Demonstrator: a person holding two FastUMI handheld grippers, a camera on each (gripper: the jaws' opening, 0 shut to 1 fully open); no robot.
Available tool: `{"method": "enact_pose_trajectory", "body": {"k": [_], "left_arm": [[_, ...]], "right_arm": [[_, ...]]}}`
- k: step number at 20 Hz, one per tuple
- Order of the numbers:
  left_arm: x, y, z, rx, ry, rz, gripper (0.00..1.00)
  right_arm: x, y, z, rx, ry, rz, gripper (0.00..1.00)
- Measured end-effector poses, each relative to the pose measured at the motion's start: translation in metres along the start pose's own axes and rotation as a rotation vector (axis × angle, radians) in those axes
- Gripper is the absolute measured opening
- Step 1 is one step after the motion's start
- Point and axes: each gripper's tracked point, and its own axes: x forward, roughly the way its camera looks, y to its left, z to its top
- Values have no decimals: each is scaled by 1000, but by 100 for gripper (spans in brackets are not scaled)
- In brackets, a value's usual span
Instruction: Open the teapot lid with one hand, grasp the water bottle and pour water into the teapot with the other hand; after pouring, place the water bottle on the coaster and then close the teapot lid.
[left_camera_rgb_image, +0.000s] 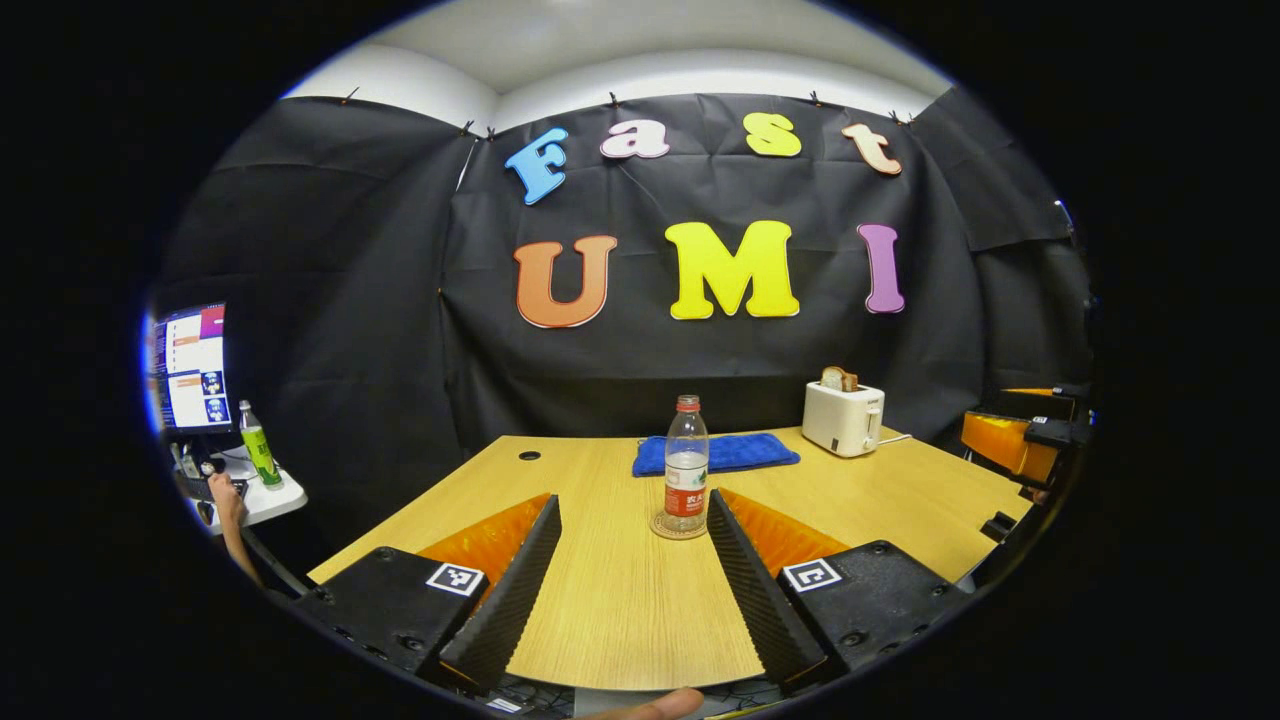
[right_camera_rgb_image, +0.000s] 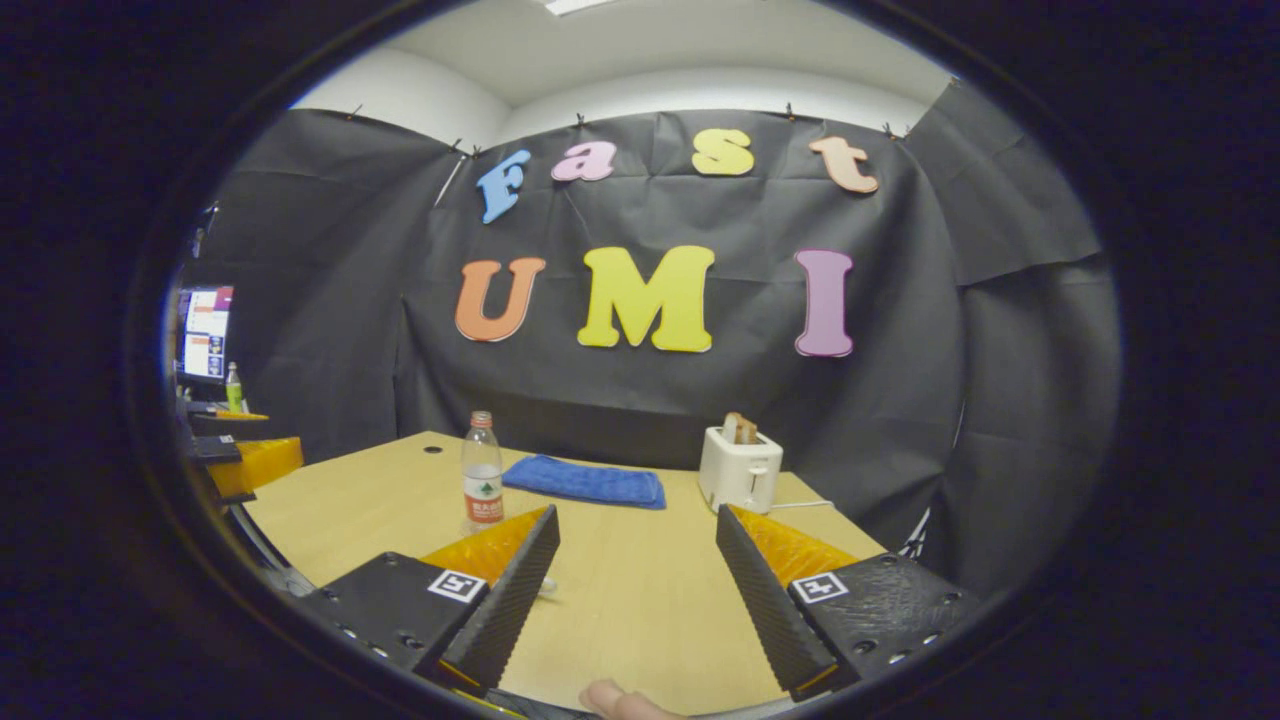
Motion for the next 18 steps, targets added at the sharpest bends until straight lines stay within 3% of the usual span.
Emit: {"method": "enact_pose_trajectory", "body": {"k": [4, 8, 18], "left_arm": [[0, -19, -1, 28, -14, -31, 93], [3, -19, -1, 46, -37, 26, 92], [6, -20, -5, 35, -24, 19, 93]], "right_arm": [[-11, -15, -19, 23, 17, -8, 95], [-11, -27, -15, 72, -3, -29, 95], [-14, -20, -13, -14, -26, -31, 95]]}}
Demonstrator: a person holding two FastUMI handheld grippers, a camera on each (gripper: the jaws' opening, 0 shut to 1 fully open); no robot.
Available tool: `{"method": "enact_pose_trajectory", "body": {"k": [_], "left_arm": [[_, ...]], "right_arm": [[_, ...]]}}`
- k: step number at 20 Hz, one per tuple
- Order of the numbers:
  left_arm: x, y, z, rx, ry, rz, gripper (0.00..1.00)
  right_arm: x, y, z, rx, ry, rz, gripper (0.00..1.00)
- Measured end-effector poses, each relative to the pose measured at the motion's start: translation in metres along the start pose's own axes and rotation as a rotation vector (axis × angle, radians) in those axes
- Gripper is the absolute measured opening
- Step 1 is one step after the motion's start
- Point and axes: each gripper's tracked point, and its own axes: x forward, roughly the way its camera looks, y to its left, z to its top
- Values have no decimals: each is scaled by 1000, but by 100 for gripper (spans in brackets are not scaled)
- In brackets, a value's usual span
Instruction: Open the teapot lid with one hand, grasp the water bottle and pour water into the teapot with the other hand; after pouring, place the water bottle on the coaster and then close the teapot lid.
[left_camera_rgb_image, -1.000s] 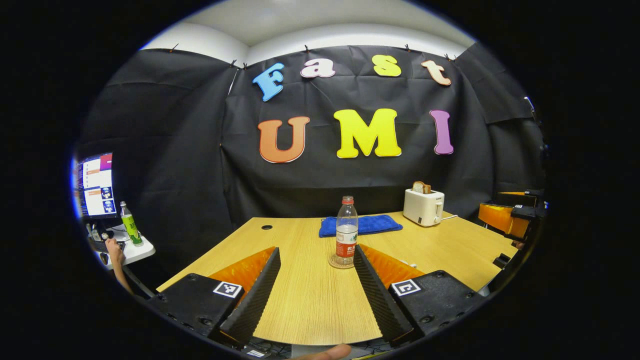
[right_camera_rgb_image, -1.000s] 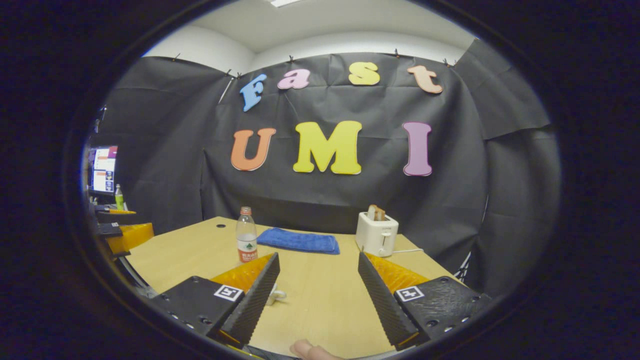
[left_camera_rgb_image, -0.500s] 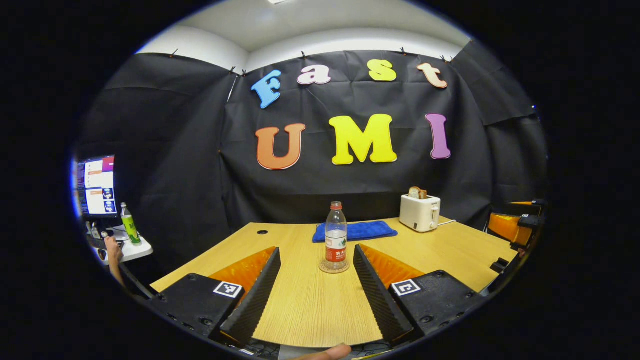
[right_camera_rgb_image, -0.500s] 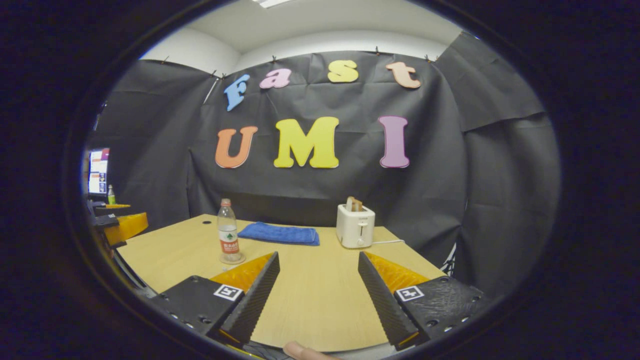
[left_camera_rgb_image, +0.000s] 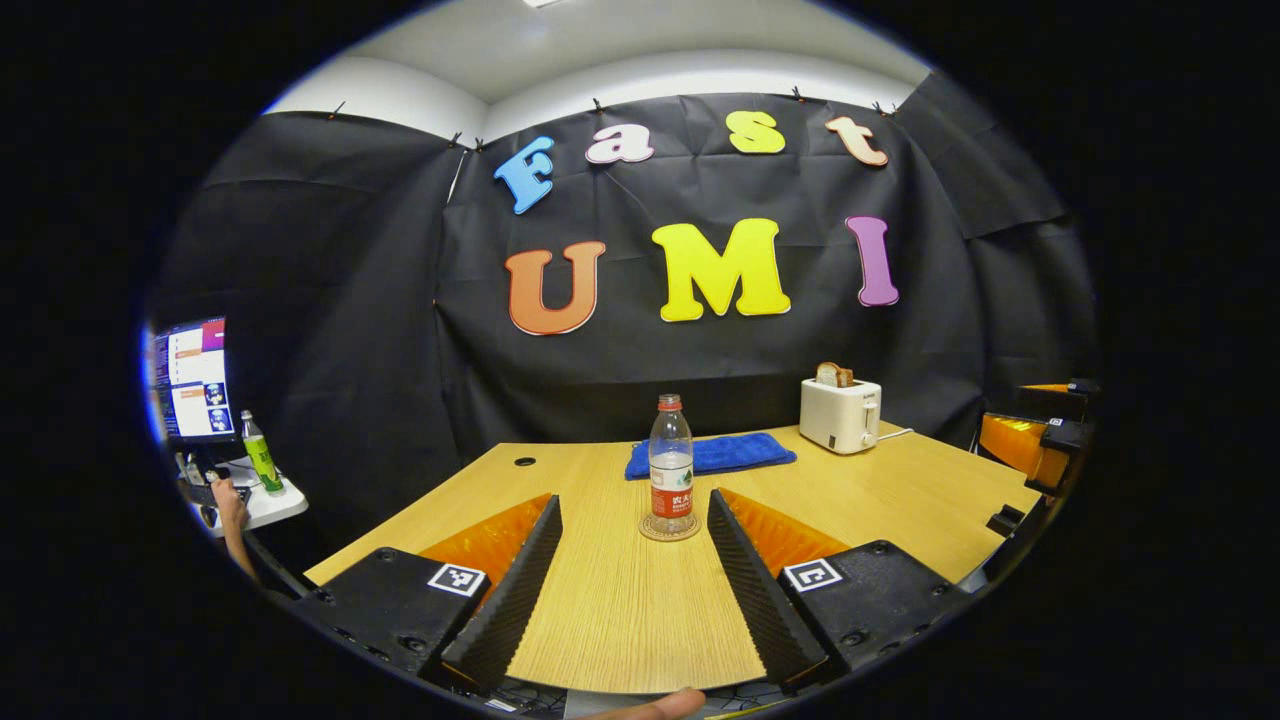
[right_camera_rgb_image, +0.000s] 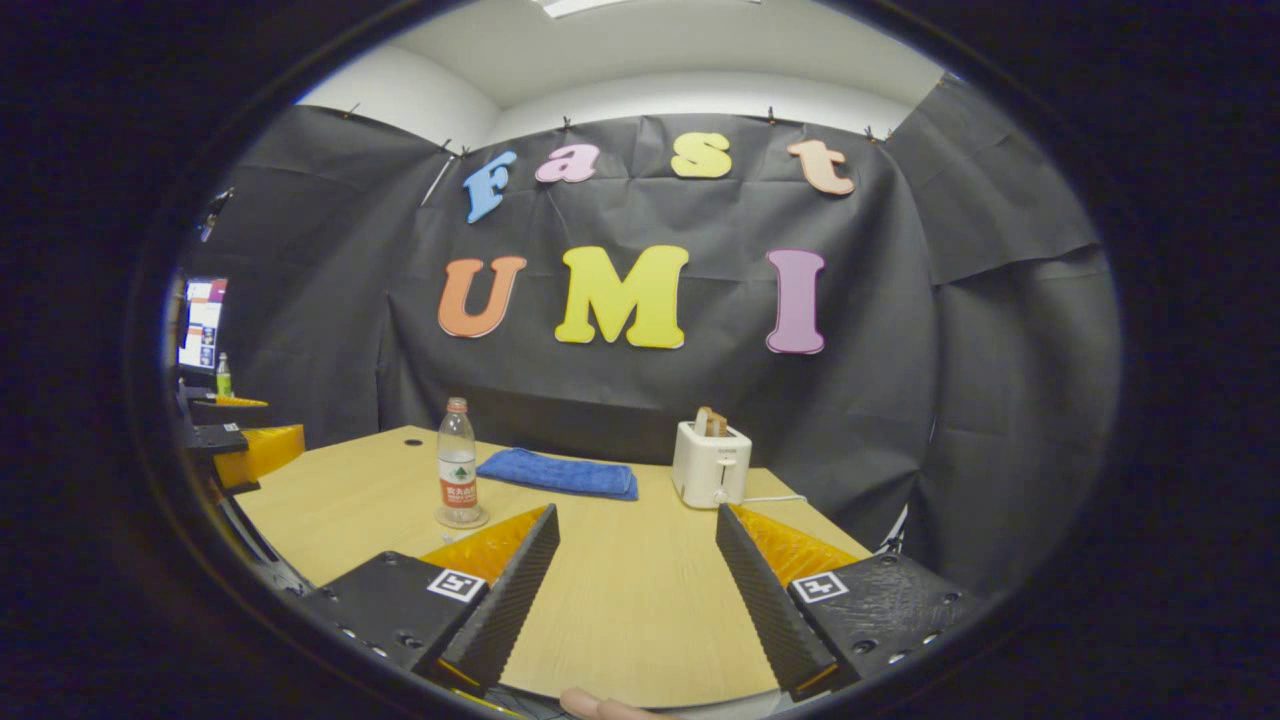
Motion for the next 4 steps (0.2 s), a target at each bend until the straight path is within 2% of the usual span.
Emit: {"method": "enact_pose_trajectory", "body": {"k": [2, 3, 4], "left_arm": [[0, 1, -2, -5, 12, 2, 92], [-1, 2, -1, -9, 13, 1, 88], [-2, 3, 1, -15, 8, 1, 93]], "right_arm": [[-1, -3, 3, -4, -14, -16, 95], [-2, -2, 4, -1, -18, -16, 95], [-2, -1, 3, 1, -18, -14, 93]]}}
